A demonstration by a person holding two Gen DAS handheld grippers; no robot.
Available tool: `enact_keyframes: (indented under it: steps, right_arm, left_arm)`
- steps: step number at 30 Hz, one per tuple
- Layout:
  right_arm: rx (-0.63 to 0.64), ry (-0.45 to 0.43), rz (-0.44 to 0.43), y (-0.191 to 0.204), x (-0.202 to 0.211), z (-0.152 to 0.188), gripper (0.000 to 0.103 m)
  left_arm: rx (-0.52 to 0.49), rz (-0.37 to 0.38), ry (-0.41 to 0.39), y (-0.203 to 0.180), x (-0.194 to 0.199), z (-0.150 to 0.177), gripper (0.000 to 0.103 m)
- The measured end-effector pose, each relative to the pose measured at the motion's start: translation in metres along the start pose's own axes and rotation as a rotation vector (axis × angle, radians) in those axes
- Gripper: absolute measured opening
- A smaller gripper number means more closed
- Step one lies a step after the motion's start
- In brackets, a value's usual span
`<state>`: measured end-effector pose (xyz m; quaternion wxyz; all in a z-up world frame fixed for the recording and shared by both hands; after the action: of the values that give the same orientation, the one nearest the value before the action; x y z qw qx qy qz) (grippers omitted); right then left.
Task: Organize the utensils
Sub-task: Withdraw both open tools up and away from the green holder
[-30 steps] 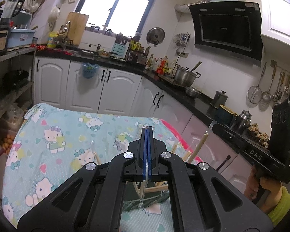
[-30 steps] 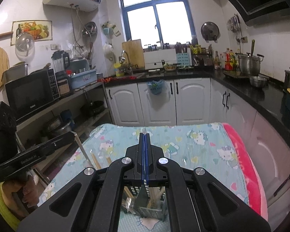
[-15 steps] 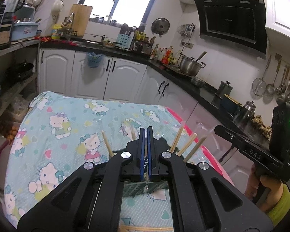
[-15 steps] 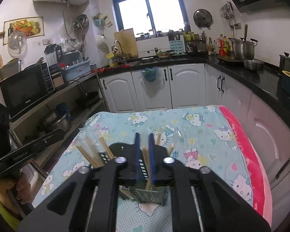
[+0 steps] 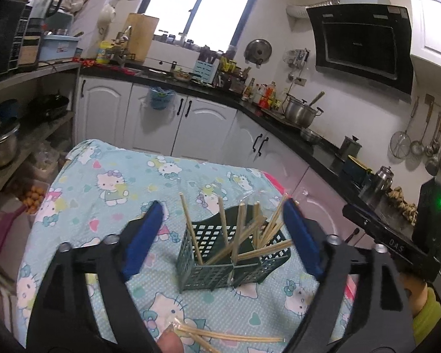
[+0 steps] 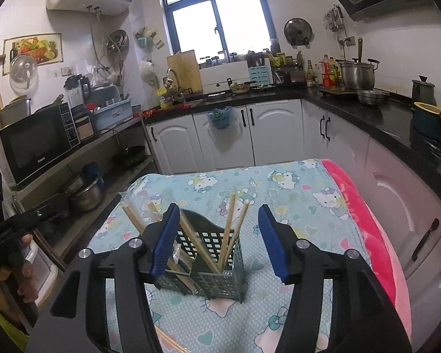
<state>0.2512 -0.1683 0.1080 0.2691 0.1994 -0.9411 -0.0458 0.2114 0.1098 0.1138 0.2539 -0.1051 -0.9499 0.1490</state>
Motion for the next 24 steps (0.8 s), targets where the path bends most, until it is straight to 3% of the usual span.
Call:
enact_keyframes:
  steps: [3,24]
  right_arm:
    - [0.001,0.000,-0.003,0.001,0.004,0.002,0.056]
    - [0.054,0.022,-0.030,0.016,0.025,0.023,0.063]
  left_arm:
    - [0.015,-0.001,-0.008,0.003,0.006,0.001,0.092]
    - [0.057,-0.049,0.045,0.019,0.020,0.030,0.092]
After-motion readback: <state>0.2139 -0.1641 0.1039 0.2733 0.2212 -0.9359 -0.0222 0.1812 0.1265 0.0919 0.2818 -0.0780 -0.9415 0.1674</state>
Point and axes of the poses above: each gripper's, at about its wrist camera, not at the fingertips, and x roughly against the way its jaws point, y to its left, z to its underside, the point moved 1 cm from there along -x, roughly the way its jaws point, and after that the axes turned 4 degrees about y, right-handed, at the moved point
